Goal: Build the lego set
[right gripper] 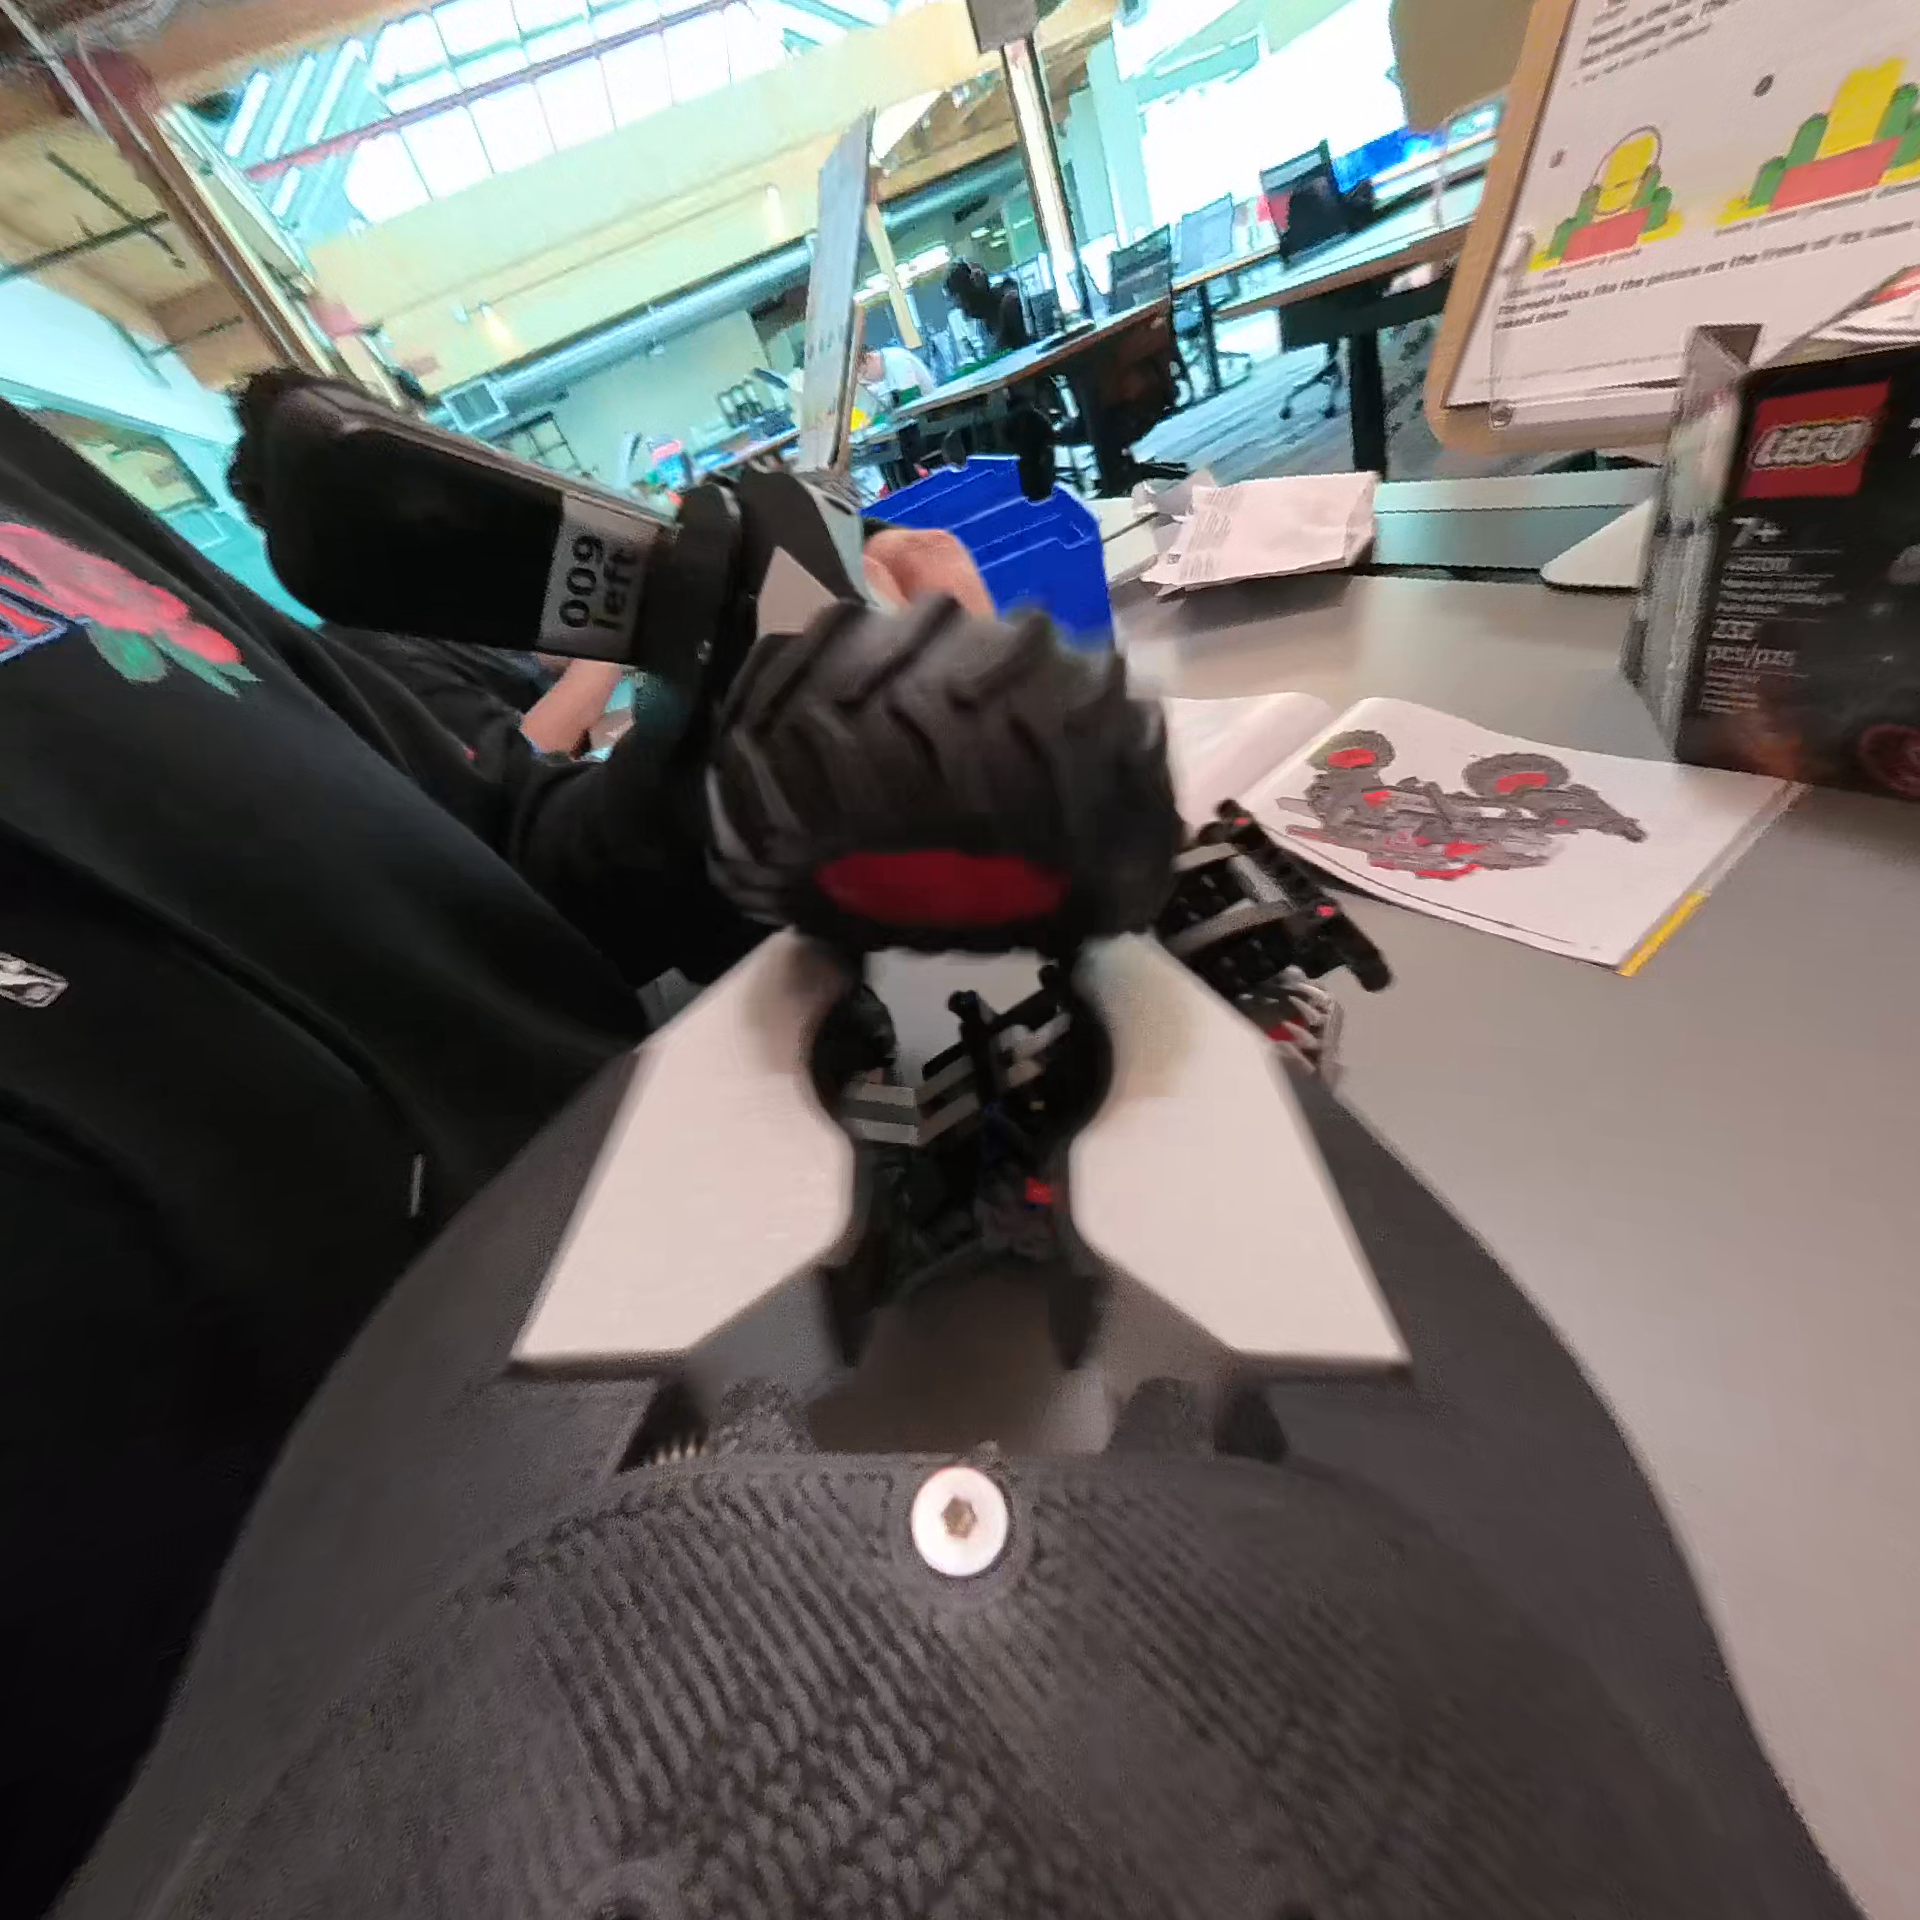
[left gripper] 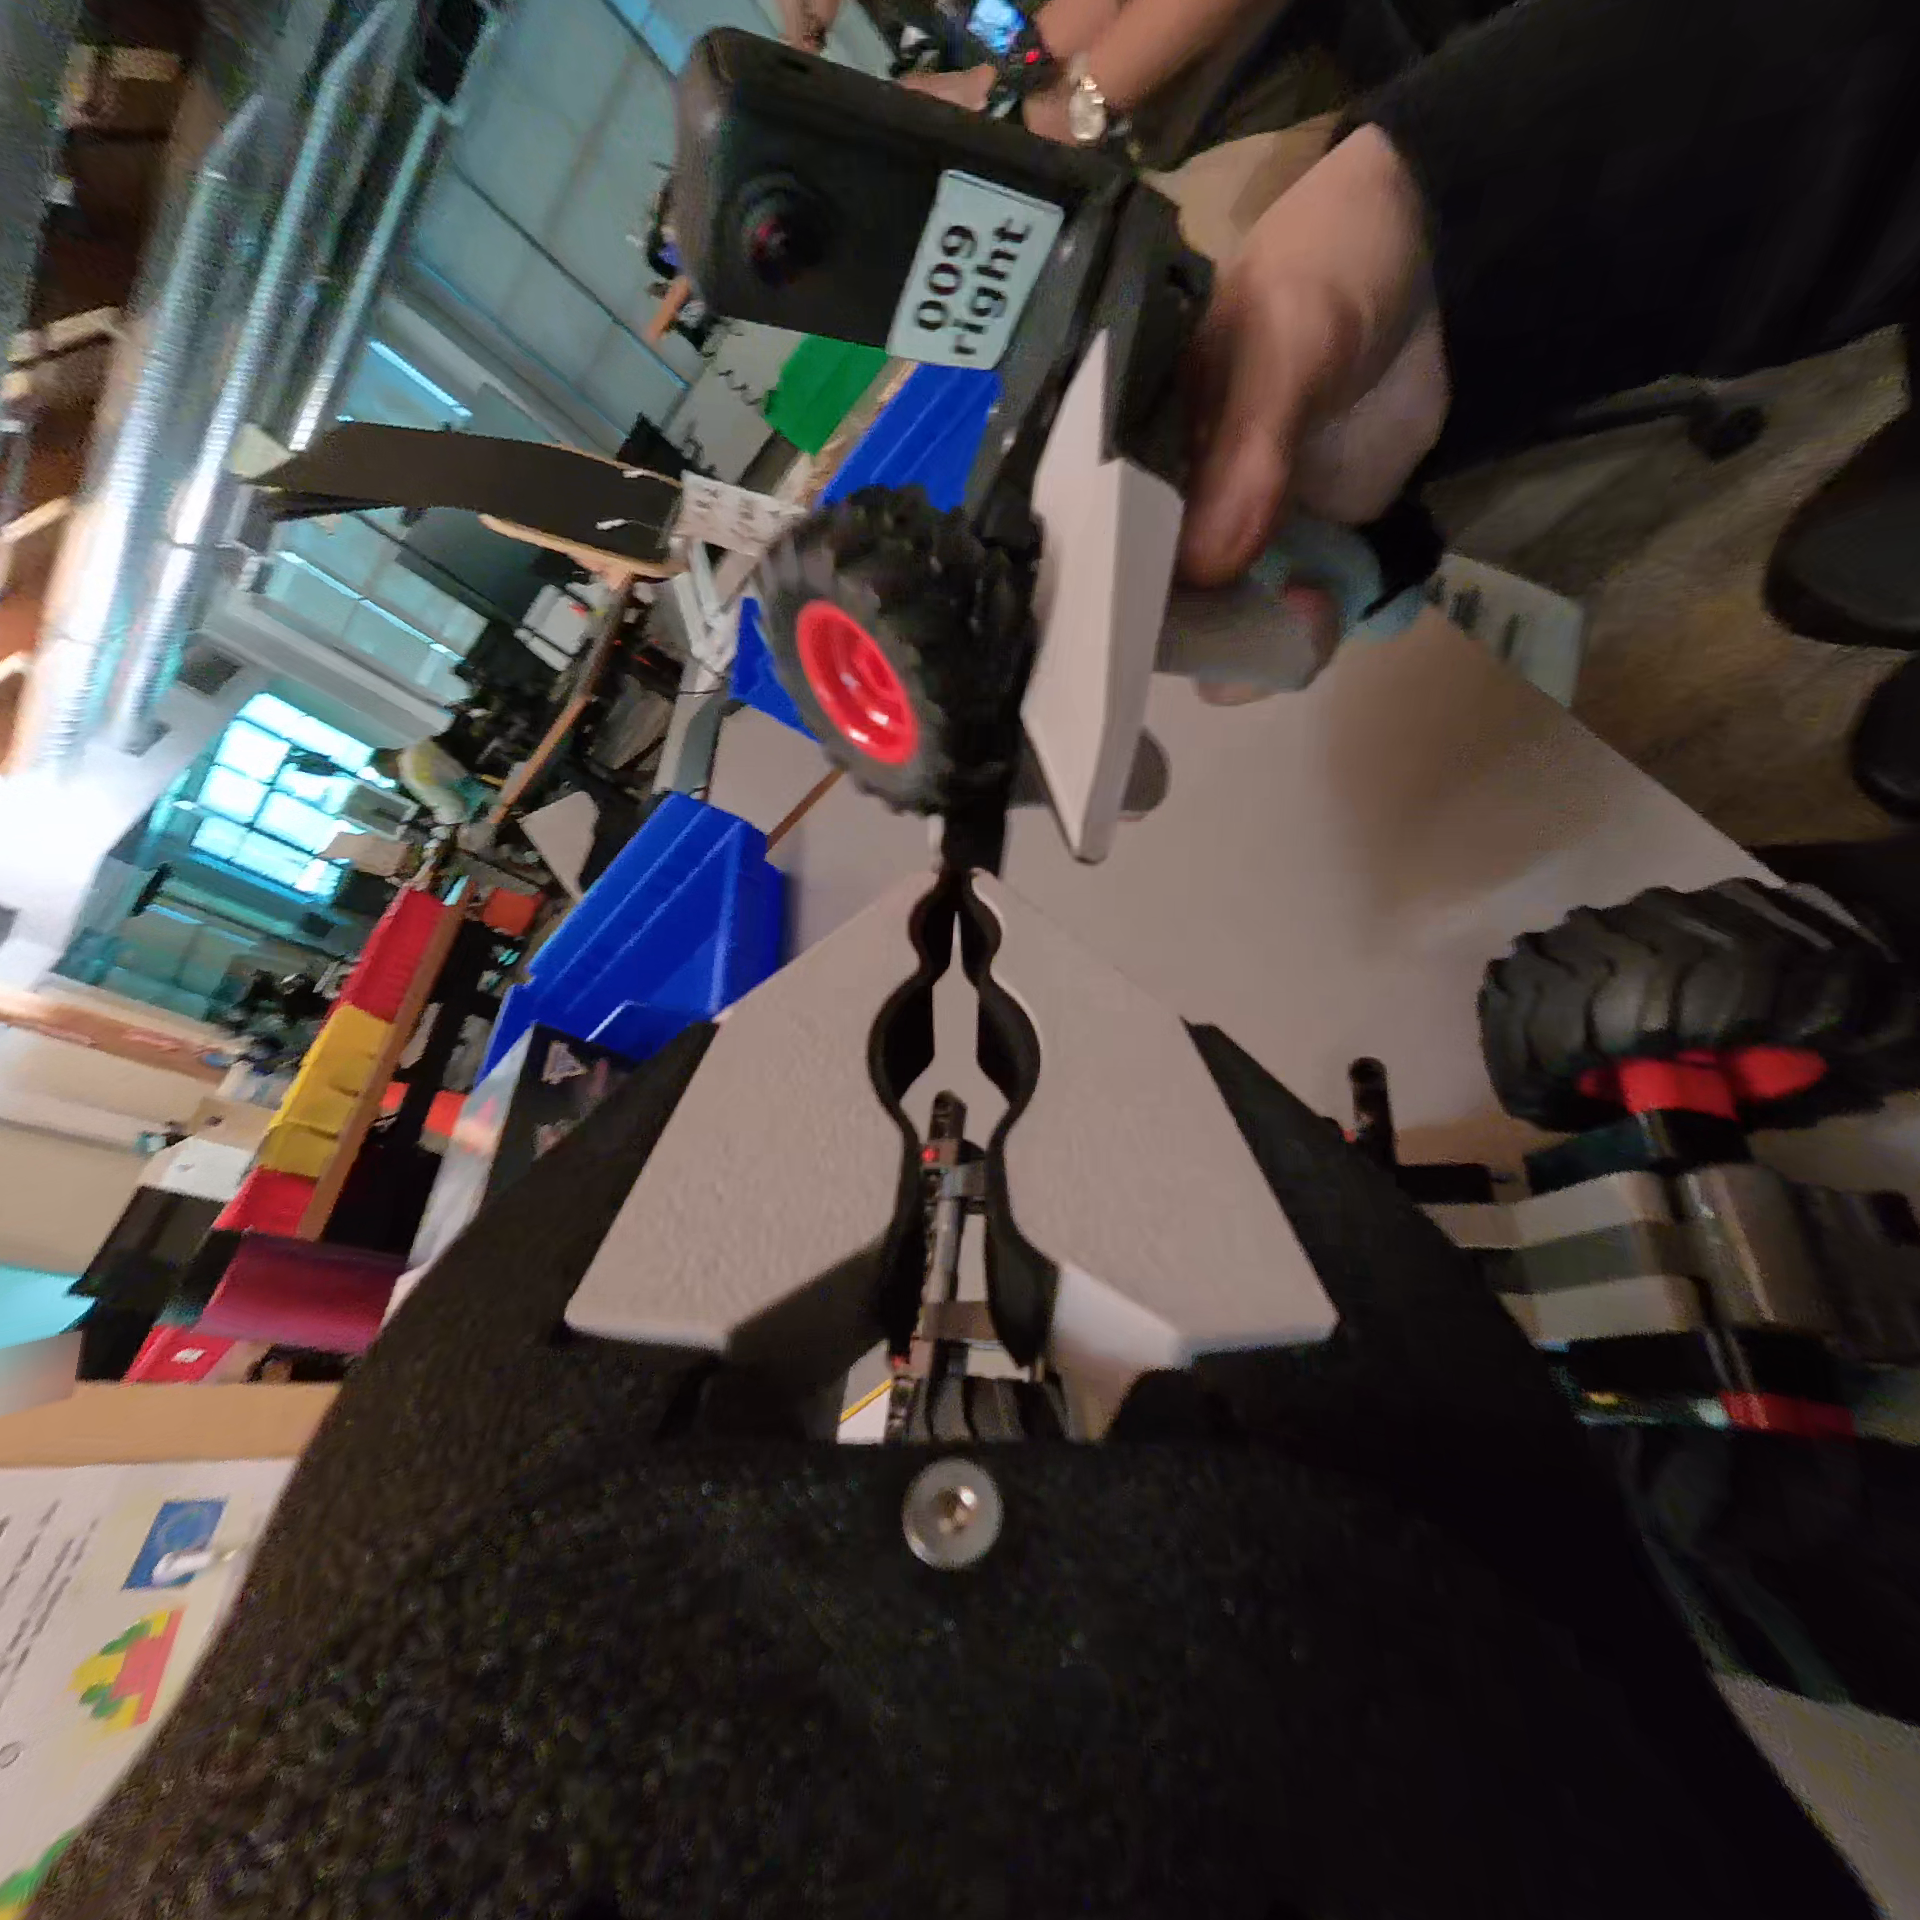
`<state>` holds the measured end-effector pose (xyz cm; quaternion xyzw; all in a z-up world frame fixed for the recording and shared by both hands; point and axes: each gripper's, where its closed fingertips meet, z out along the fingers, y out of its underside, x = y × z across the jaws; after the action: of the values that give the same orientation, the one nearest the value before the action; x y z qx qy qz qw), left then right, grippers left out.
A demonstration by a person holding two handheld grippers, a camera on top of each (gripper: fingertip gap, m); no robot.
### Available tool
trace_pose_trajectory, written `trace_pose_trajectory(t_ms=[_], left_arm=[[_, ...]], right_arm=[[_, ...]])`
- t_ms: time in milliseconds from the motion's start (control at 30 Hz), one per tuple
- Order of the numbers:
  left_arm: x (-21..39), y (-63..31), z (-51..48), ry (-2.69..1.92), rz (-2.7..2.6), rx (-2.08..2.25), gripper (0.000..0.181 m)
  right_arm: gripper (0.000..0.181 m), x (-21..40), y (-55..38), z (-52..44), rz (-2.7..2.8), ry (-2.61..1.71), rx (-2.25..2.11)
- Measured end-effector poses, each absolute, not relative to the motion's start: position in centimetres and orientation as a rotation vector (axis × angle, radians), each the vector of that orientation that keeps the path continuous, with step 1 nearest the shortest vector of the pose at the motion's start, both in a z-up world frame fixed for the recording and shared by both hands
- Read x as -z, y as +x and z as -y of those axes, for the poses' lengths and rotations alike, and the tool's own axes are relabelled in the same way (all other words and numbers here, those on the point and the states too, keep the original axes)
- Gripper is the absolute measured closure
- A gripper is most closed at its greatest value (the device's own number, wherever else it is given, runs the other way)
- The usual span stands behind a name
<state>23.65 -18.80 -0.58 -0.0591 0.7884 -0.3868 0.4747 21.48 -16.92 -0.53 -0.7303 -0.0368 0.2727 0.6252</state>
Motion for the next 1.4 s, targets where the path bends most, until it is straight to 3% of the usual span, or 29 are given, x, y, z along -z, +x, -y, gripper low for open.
trace_pose_trajectory(t_ms=[133, 200, 233, 333, 500, 600, 667, 767, 833, 867, 900, 933, 1033, 1133, 1233, 1400], left_arm=[[2.4, 23.3, 18.8, -0.153, -2.062, 0.92, 0.181], [3.8, 23.5, 18.1, -0.197, -2.14, 0.855, 0.164], [4.6, 23.3, 18.2, -0.18, -2.195, 0.828, 0.143], [5.4, 23.3, 17.9, -0.166, -2.255, 0.729, 0.154], [4.0, 23.5, 15.8, -0.273, -2.251, 0.661, 0.152], [2.7, 24.1, 15.3, -0.309, -2.22, 0.663, 0.152], [2.1, 24.6, 14.4, -0.334, -2.203, 0.626, 0.153], [1.5, 24.8, 13.8, -0.363, -2.194, 0.636, 0.153], [1.4, 24.8, 13.7, -0.393, -2.198, 0.684, 0.153], [1.3, 24.8, 13.6, -0.414, -2.196, 0.701, 0.153], [1.3, 24.8, 13.3, -0.435, -2.192, 0.705, 0.153], [1.4, 24.7, 13.0, -0.456, -2.185, 0.698, 0.153], [1.6, 24.0, 11.8, -0.502, -2.17, 0.684, 0.153], [2.2, 23.5, 11.1, -0.545, -2.179, 0.702, 0.153], [2.6, 23.4, 10.8, -0.554, -2.191, 0.719, 0.153], [2.3, 23.9, 10.9, -0.538, -2.193, 0.705, 0.153]], right_arm=[[0.172, 2.7, 21.7, 17.3, 0.061, -1.771, -0.679], [0.181, 2.7, 22.1, 17.4, -0.009, -1.725, -0.721], [0.181, 1.7, 21.9, 17.7, -0.019, -1.643, -0.799], [0.171, 6.5, 22.3, 20.6, -0.061, -1.953, -0.863], [0.154, 10.7, 33.8, 24.3, -0.473, -2.061, -0.256], [0.12, 11.7, 39.3, 26.2, -0.471, -2.156, 0.014], [0.086, 10.5, 45.9, 27.4, -0.335, -2.215, 0.356], [0.086, 7.9, 49.7, 22.5, -0.083, -2.109, 0.214], [0.083, 11.5, 51.3, 20.8, -0.076, -2.301, -0.006], [0.084, 14.6, 51.8, 21.2, -0.107, -2.503, -0.111], [0.1, 16.5, 52.0, 21.2, -0.08, -2.62, -0.143], [0.126, 15.4, 52.8, 19.0, -0.008, -2.502, -0.038], [0.152, 15.7, 51.5, 17.2, 0.101, -2.455, -0.088], [0.147, 16.3, 51.2, 16.3, 0.127, -2.449, -0.013], [0.154, 16.3, 50.7, 16.1, 0.143, -2.451, 0.0], [0.154, 14.2, 46.5, 16.7, 0.078, -2.376, -0.327]])
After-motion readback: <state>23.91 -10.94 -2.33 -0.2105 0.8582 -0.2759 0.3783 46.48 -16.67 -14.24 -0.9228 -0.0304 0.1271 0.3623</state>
